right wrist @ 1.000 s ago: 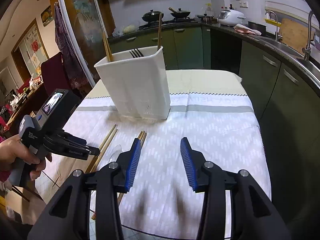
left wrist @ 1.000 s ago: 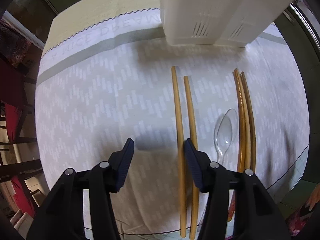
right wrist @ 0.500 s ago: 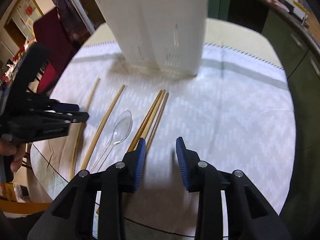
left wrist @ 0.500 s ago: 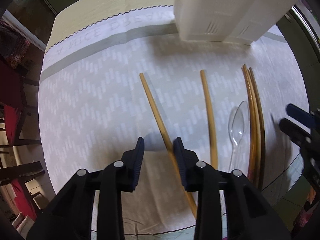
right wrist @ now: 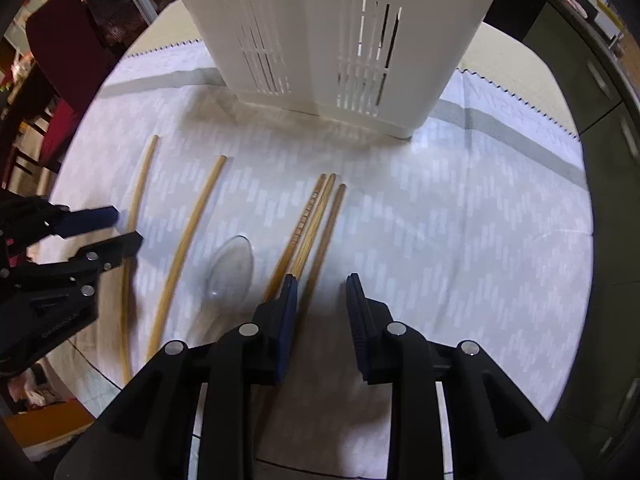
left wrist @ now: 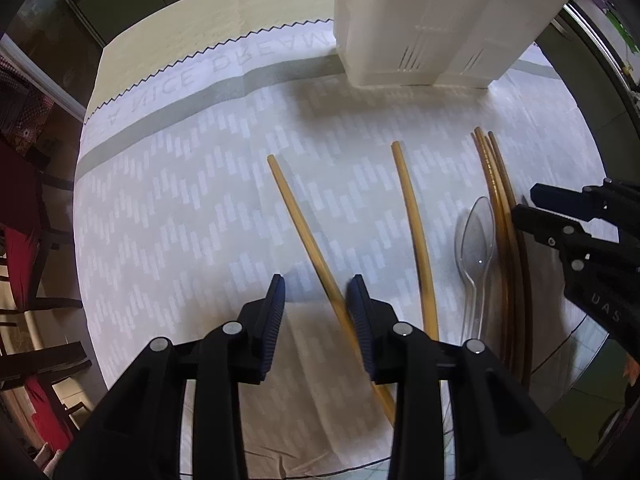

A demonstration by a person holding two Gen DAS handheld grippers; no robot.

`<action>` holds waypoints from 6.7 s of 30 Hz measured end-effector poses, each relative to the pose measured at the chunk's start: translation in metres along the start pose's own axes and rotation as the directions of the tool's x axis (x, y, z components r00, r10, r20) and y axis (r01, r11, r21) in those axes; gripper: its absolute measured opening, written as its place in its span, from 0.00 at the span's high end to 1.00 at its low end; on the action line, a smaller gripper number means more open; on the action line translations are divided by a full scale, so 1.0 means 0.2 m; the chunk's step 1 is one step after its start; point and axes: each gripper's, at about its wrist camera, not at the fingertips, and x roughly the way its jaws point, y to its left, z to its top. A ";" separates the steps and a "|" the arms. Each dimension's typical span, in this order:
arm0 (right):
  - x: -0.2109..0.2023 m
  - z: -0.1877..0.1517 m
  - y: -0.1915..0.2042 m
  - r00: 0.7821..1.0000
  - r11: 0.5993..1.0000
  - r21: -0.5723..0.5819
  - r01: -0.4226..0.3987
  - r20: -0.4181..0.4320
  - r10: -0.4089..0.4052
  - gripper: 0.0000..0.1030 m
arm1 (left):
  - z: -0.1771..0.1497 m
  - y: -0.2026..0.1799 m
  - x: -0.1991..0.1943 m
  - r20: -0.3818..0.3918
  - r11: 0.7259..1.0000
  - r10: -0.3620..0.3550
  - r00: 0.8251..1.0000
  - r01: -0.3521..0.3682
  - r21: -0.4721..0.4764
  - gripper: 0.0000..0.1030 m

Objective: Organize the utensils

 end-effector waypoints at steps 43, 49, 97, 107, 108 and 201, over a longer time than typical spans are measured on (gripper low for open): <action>-0.56 -0.26 -0.27 0.924 0.964 0.026 -0.264 0.292 0.245 0.94 | 0.13 0.02 -0.28 0.073 0.998 -0.060 0.995 0.059 0.016 0.94; -0.68 -0.34 -0.32 0.897 0.958 0.018 -0.288 0.356 0.263 0.94 | 0.05 0.03 -0.48 0.150 0.997 -0.075 0.986 0.072 0.029 0.94; -1.12 -0.43 -0.37 0.822 0.966 -0.047 -0.253 0.516 0.240 0.94 | 0.20 -0.17 -1.45 0.512 0.990 -0.133 0.849 0.085 0.115 0.94; -1.29 -0.39 -0.40 0.786 0.969 -0.061 -0.238 0.574 0.229 0.94 | 0.45 -0.21 -1.55 0.580 0.995 -0.090 0.810 0.051 0.084 0.94; -1.33 -0.39 -0.40 0.780 0.970 -0.064 -0.233 0.584 0.226 0.94 | 0.47 -0.21 -1.55 0.580 0.996 -0.086 0.810 0.047 0.082 0.94; -0.50 -0.80 -0.62 0.820 0.927 0.241 -0.287 0.563 0.107 0.64 | -0.01 -0.11 -0.01 -0.020 0.998 -0.026 0.999 0.025 -0.051 0.46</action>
